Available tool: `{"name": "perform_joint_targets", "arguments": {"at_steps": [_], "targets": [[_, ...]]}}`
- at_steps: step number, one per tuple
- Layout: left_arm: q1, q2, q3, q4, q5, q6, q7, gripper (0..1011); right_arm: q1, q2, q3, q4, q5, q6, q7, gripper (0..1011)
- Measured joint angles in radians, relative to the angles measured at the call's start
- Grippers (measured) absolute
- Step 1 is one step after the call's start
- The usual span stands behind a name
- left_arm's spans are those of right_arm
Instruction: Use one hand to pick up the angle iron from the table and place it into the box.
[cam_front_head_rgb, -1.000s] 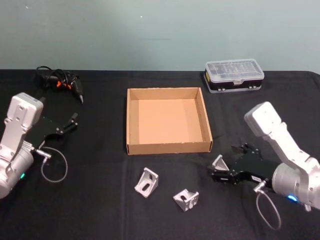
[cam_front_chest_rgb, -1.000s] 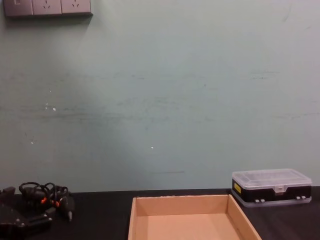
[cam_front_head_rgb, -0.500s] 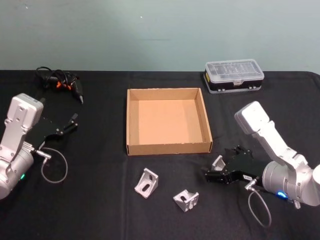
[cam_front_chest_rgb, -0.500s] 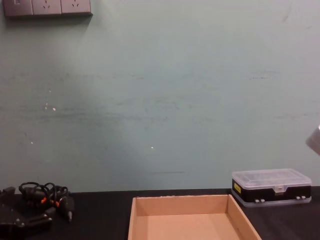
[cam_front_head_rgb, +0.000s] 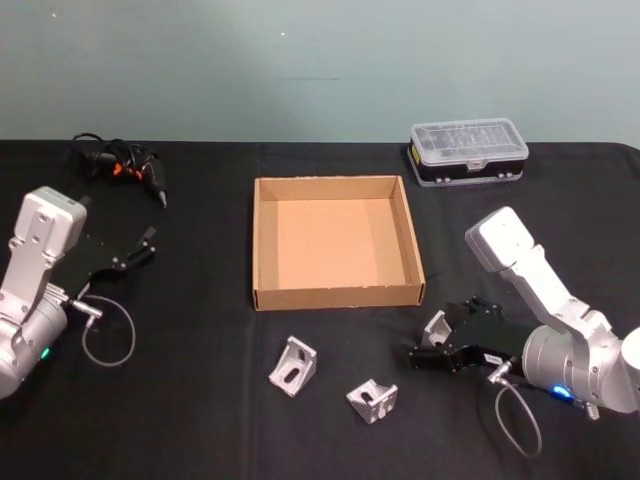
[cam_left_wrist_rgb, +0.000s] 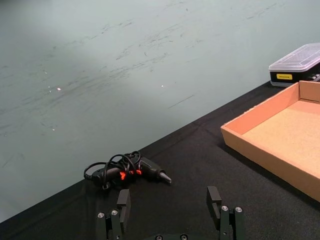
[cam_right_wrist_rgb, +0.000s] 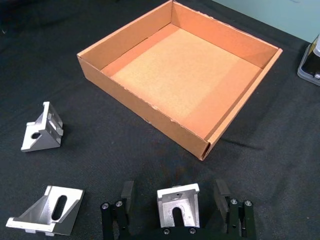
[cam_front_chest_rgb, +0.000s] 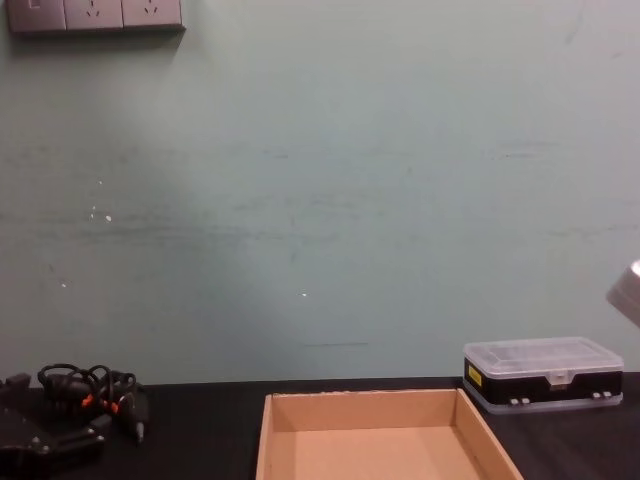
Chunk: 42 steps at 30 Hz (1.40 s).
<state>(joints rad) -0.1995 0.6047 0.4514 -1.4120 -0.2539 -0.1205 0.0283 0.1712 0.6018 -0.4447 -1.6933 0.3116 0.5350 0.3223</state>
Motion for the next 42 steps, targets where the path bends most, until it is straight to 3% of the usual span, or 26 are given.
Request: {"name": "perform_joint_targets", "arguments": {"at_steps": [9,13,29,38,42], "targets": [[0.000,0.000,0.000,0.000,0.000,0.000,0.000,1000,0.000,0.002,0.000,-0.001,0.001,0.000,0.000,1004],[0.000,0.000,0.000,0.000,0.000,0.000,0.000,1000,0.000,0.002,0.000,-0.002,0.002,0.000,0.000,934],[0.000,0.000,0.000,0.000,0.000,0.000,0.000,1000,0.000,0.003,-0.001,-0.004,0.003,-0.001,-0.001,460],[0.000,0.000,0.000,0.000,0.000,0.000,0.000,1000,0.000,0.003,-0.001,-0.004,0.003,-0.001,-0.001,459],[0.000,0.000,0.000,0.000,0.000,0.000,0.000,1000,-0.016,0.000,0.025,-0.036,0.001,-0.027,-0.002,458]]}}
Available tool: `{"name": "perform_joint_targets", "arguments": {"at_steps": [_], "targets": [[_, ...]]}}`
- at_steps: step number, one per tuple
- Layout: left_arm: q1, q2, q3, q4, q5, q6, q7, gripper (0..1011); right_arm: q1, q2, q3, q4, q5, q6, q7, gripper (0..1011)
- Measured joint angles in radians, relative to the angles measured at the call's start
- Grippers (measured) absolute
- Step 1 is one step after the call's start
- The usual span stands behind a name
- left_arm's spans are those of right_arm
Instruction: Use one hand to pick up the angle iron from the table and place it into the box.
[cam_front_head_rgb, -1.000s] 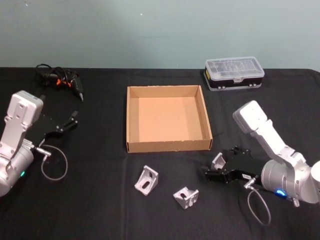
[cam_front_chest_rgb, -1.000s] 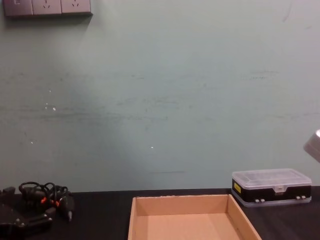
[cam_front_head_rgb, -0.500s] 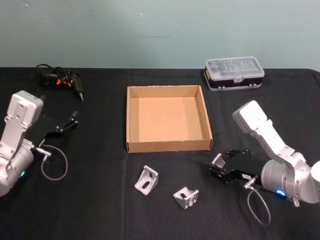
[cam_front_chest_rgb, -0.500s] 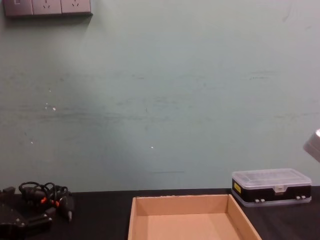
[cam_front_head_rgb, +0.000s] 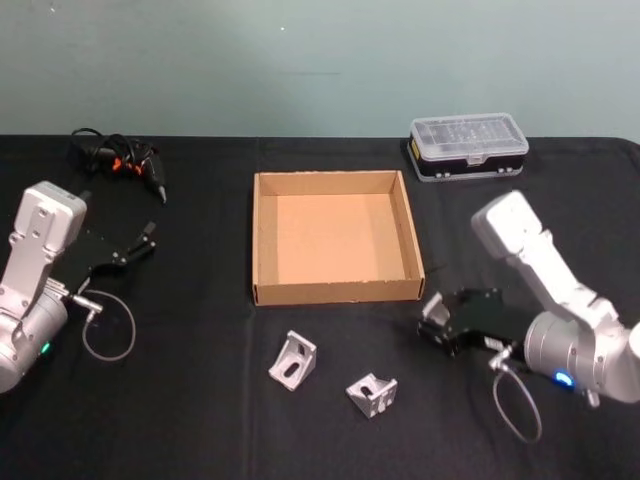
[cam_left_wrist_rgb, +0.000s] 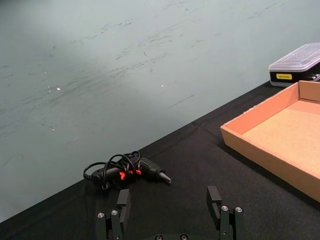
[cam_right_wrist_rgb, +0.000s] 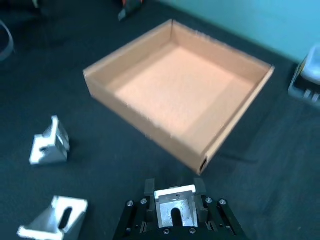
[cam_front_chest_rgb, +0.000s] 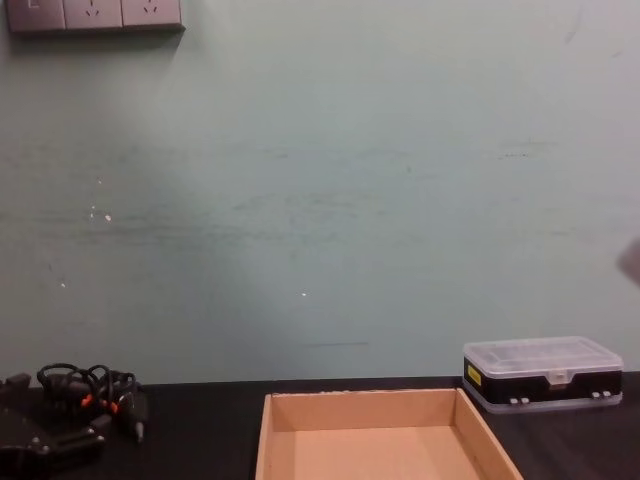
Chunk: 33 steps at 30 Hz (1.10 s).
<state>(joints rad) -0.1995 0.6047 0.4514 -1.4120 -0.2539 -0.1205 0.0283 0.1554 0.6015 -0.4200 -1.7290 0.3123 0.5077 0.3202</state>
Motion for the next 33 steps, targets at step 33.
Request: {"name": "perform_joint_targets", "arguments": {"at_steps": [33], "targets": [[0.000,0.000,0.000,0.000,0.000,0.000,0.000,1000,0.465,-0.309,-0.109,0.449,-0.060,0.044,0.083,458]]}}
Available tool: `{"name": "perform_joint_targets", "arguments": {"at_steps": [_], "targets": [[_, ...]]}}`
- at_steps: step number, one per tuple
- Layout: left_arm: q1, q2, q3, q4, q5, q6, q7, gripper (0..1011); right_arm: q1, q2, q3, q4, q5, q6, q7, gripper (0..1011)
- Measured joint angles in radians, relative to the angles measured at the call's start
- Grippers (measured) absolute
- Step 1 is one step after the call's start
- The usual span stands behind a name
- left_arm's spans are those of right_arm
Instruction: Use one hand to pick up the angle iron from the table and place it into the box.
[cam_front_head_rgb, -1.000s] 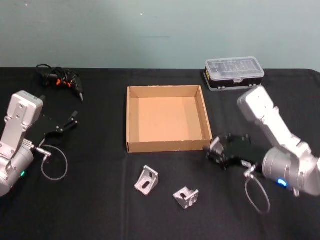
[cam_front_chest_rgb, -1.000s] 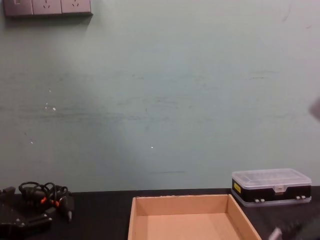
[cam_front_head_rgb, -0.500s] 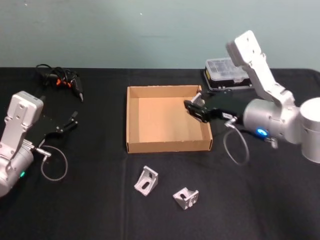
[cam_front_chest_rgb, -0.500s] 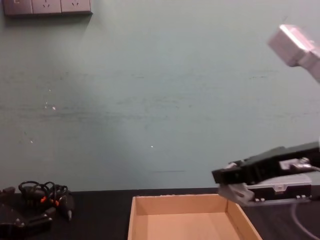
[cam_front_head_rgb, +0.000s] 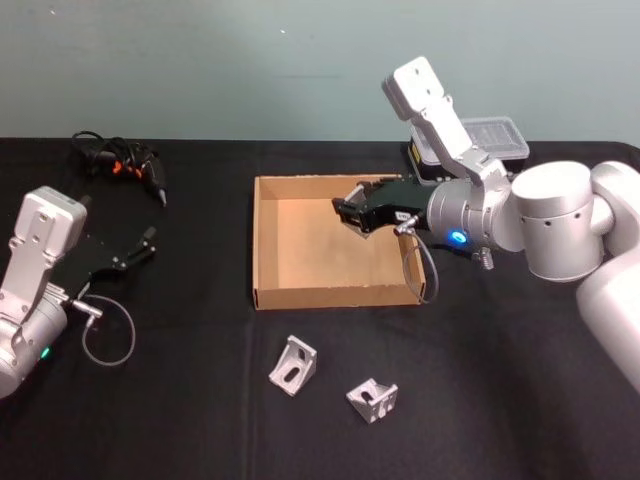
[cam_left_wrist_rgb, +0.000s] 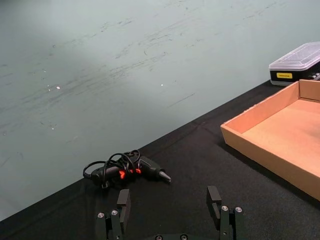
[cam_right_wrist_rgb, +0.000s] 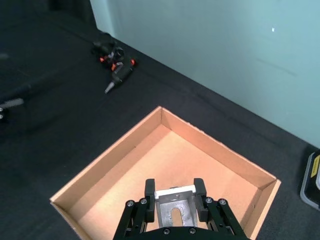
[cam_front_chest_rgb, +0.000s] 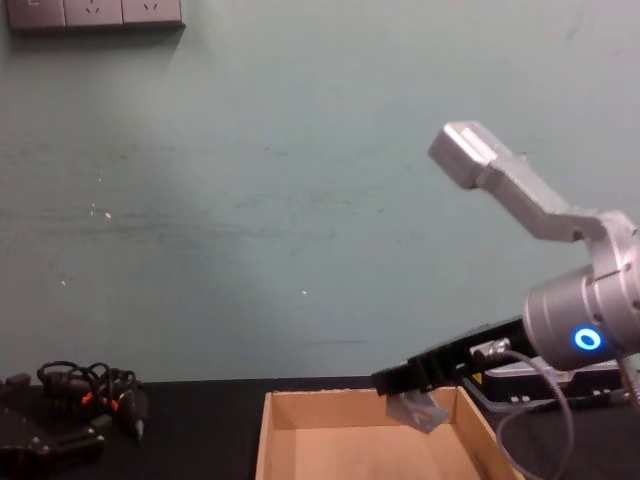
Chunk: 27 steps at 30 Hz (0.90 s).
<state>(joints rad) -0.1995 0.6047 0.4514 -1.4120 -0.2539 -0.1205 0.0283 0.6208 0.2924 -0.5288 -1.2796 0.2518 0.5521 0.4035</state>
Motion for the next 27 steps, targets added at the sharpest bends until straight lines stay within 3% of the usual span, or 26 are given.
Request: {"name": "perform_joint_targets", "arguments": {"at_steps": [12,22,27], "targets": [[0.000,0.000,0.000,0.000,0.000,0.000,0.000,1000,0.059,-0.074,-0.017,0.186,-0.047,-0.013,-0.001,458],[0.000,0.000,0.000,0.000,0.000,0.000,0.000,1000,0.054,-0.068,-0.016,0.171,-0.046,-0.013,-0.001,487],[0.000,0.000,0.000,0.000,0.000,0.000,0.000,1000,0.053,-0.067,-0.016,0.167,-0.045,-0.013,-0.001,664]]}}
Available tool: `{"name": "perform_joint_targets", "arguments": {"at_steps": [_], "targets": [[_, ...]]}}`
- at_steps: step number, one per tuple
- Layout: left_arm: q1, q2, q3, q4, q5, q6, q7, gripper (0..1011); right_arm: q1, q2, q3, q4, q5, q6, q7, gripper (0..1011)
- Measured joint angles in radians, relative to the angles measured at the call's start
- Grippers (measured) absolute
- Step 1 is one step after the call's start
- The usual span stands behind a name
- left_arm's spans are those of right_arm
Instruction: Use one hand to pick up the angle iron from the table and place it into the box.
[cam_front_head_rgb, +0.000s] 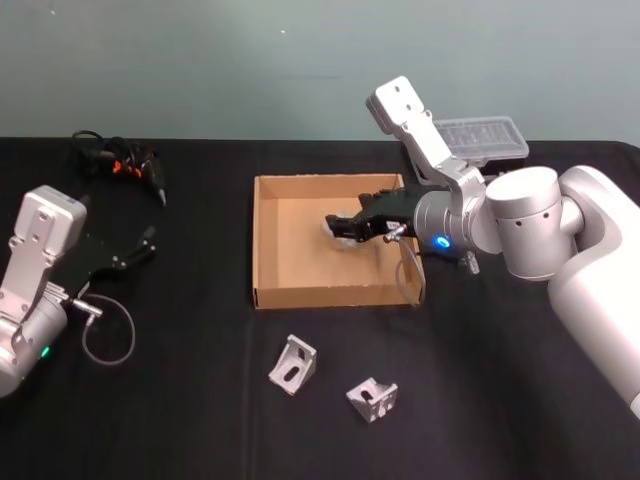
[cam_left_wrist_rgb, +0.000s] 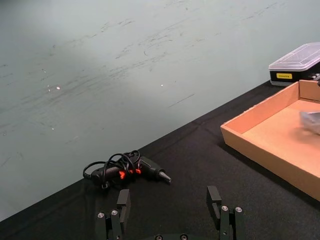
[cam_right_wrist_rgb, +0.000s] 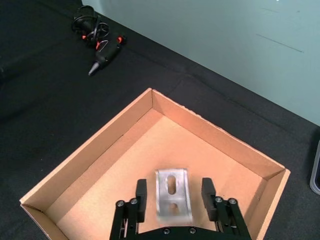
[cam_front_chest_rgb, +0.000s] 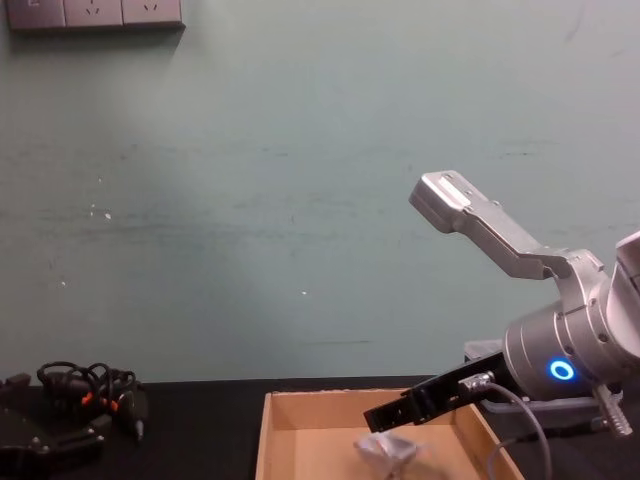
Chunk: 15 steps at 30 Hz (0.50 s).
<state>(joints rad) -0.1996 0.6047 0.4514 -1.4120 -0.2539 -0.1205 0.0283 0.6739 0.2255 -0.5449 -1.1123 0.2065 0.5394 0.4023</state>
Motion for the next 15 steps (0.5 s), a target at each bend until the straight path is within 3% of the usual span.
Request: {"name": "perform_joint_targets", "arguments": {"at_steps": [11,15], "targets": [[0.000,0.000,0.000,0.000,0.000,0.000,0.000,1000,-0.002,0.002,0.001,-0.005,0.002,0.001,-0.001,983],[0.000,0.000,0.000,0.000,0.000,0.000,0.000,1000,-0.002,0.002,0.001,-0.006,0.002,0.001,-0.001,1003]]}}
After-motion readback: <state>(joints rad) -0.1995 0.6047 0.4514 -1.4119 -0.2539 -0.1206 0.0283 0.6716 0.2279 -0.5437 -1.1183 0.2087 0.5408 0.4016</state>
